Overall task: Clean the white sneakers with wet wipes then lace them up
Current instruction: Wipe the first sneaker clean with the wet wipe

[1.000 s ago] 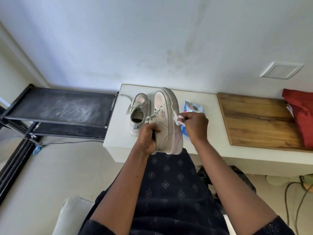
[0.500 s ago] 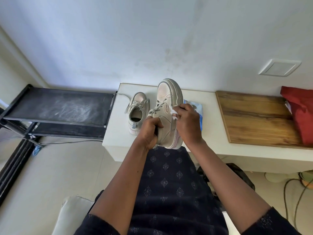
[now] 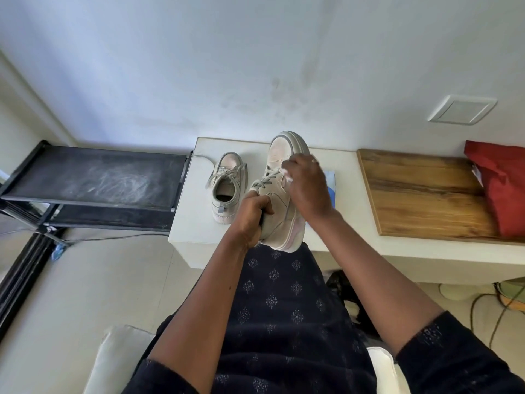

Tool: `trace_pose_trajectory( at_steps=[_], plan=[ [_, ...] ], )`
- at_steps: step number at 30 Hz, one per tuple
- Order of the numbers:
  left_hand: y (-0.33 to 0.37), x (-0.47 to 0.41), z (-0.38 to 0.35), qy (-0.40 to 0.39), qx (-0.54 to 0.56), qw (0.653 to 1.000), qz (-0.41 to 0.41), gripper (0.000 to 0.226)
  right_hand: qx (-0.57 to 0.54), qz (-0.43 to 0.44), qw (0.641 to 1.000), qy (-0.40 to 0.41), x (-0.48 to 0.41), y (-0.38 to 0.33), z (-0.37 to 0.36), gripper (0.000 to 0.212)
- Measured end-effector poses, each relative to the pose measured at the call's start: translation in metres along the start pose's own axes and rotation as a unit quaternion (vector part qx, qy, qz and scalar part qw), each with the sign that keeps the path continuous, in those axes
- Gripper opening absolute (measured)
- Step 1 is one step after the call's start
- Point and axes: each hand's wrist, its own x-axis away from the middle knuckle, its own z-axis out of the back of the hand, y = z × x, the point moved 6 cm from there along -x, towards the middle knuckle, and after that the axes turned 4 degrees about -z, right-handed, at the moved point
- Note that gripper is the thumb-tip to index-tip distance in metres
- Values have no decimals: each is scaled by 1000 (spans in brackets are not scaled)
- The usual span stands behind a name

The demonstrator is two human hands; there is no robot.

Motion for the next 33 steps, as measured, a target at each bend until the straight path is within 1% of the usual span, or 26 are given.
trace_pose_trajectory(
  at_steps=[2, 3, 6, 7, 8, 11, 12, 14, 15, 18, 21, 23, 25, 26, 30, 33],
  plan=[
    [-7, -1, 5, 3, 14, 1000, 7, 26, -18, 0, 1000, -18, 14, -6, -6, 37],
    [-9, 0, 6, -10, 22, 1000, 13, 24, -36, -10, 999, -21, 20, -5, -7, 38],
    [-11, 5, 0, -93, 81, 992, 26, 30, -100, -31, 994, -12, 32, -5, -6, 38],
    [-8, 6, -3, -112, 95, 989, 21, 27, -115, -29, 993, -5, 36, -8, -5, 36],
    [-5, 7, -5, -126, 108, 986, 12, 29, -128, -24, 991, 0, 41, -13, -3, 33],
    [2, 3, -9, -161, 134, 978, 0, 73, -162, 22, 986, 11, 53, -31, 0, 27],
    [3, 3, -10, -166, 137, 977, 4, 82, -161, 49, 986, 11, 55, -35, 0, 24],
    [4, 2, -13, -173, 132, 976, 7, 91, -132, 91, 987, 17, 54, -36, -1, 21],
    [5, 2, -16, -182, 127, 975, 4, 94, -113, 97, 989, 25, 50, -34, -1, 21],
    [8, 0, -20, -182, 133, 974, -7, 94, -75, 85, 992, 46, 36, -34, 5, 19],
    [5, -2, -19, -165, 136, 977, -7, 92, -61, 67, 995, 51, 23, -31, 11, 29],
    [3, 0, -18, -163, 127, 978, -7, 91, -43, 45, 997, 42, 17, -25, 11, 30],
    [-2, 3, -18, -168, 125, 978, 2, 92, -30, 27, 998, 41, 15, -20, 12, 36],
    [-4, 4, -18, -171, 130, 977, 6, 92, -33, 23, 998, 41, 16, -19, 11, 37],
    [-6, 3, -14, -162, 147, 976, 18, 98, -101, 32, 994, 38, 30, -26, 5, 22],
    [-3, 2, -13, -160, 123, 979, 23, 108, -119, 84, 989, 31, 53, -40, -1, 24]
  ],
)
